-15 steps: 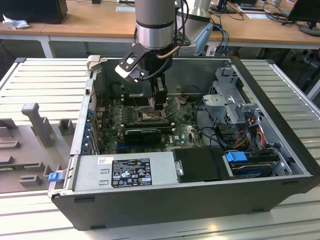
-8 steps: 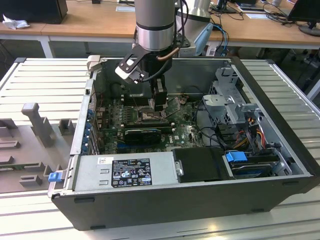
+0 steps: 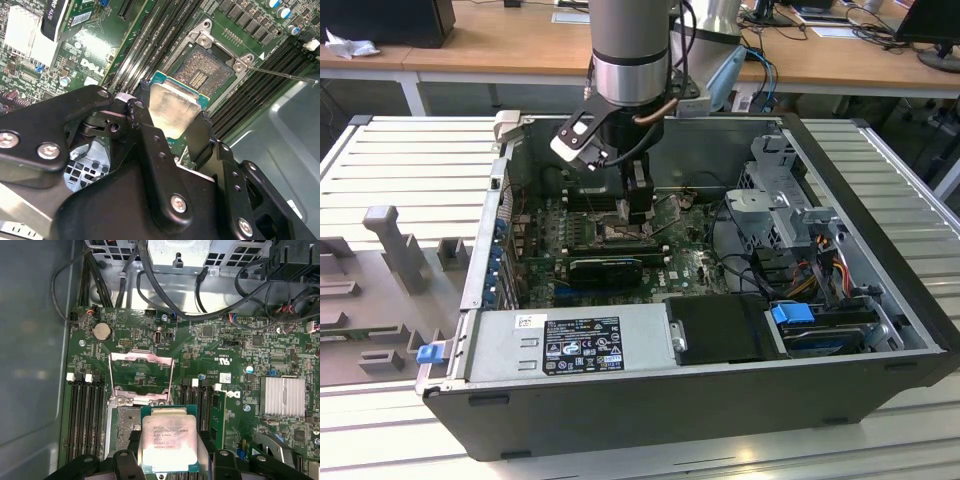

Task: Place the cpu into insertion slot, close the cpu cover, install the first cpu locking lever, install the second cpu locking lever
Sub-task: 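Place the cpu into insertion slot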

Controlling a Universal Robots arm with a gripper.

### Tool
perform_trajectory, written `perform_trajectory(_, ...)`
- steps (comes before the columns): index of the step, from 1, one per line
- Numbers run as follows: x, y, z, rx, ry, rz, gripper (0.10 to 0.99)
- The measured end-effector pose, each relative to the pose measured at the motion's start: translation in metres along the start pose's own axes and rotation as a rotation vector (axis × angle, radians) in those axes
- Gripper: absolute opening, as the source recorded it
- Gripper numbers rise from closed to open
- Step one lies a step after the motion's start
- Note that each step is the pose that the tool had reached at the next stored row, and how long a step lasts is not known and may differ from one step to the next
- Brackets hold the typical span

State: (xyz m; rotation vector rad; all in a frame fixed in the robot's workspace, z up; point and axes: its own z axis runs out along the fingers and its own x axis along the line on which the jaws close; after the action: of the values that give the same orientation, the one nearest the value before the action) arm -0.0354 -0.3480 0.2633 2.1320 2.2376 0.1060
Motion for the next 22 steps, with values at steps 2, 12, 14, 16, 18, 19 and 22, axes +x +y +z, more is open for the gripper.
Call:
perform_trajectory(2,0.0,-0.0001,0.0009,0.0,0.0,0.001,0.525)
perform_trajectory(12,0.0002,-0.0009,0.0103,0.0,-0.0025,0.012,0.525)
perform_trajectory(14,0.0007,-0.0009,0.0107,0.0,-0.0032,0.022,0.525)
perform_trajectory(16,0.0009,-0.0011,0.011,0.0,-0.0044,0.036,0.525)
perform_trajectory(18,0.0014,-0.0017,0.0115,0.0,-0.0055,0.049,0.525)
perform_trajectory(19,0.002,-0.0022,0.0118,0.0,-0.0062,0.056,0.525)
perform_trajectory(22,0.0084,-0.0044,0.0156,0.0,-0.0069,0.064,0.525)
